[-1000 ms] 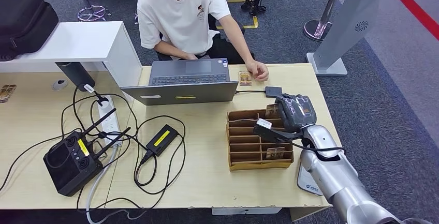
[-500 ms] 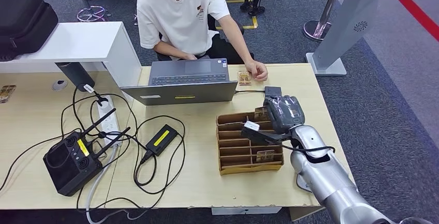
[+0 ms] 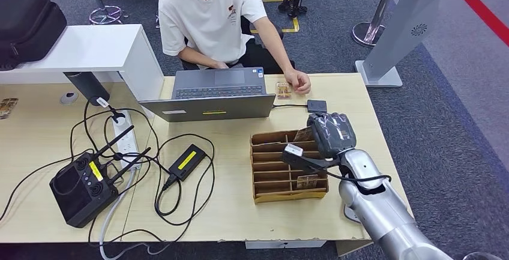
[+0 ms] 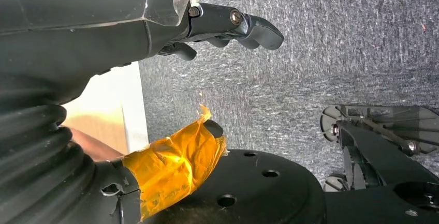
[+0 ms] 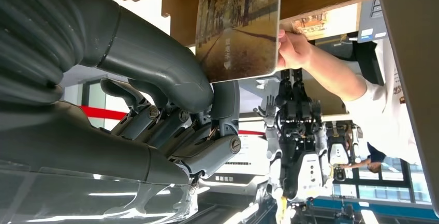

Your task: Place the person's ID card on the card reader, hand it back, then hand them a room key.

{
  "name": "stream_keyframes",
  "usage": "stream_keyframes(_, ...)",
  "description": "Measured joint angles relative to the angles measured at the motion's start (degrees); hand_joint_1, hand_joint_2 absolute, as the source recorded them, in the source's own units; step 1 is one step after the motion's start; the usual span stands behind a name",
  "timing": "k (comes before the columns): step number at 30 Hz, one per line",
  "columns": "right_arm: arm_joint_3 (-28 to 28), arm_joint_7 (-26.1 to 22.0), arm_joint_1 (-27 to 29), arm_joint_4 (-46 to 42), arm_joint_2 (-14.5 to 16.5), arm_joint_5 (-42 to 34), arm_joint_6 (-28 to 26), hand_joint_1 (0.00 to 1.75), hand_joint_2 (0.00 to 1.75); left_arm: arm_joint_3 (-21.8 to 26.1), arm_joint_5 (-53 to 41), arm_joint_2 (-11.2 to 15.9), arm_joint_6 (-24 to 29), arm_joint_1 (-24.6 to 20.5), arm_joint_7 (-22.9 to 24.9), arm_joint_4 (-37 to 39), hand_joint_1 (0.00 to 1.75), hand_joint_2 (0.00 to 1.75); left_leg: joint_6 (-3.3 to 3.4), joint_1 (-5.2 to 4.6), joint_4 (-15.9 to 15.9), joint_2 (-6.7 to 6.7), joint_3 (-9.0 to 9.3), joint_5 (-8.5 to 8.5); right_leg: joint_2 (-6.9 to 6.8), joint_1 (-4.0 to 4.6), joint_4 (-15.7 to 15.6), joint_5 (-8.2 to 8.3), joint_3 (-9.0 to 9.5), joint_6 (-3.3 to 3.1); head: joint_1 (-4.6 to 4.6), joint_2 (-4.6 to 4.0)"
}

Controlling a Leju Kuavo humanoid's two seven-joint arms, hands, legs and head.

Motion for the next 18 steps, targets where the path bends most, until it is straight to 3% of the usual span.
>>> stream_keyframes(18, 0.34, 1.03, 1.92, -3.66, -1.89, 0.07, -1.45, 1.75, 1.75, -0.32, -0.27, 0.10, -0.29, -0.03, 0.31, 0.20, 0.00, 1.75, 0.00, 0.00, 0.00, -0.01, -0.05, 0.00, 0.00, 0.00, 0.00, 0.00, -0.04, 0.00, 0.00, 0.00)
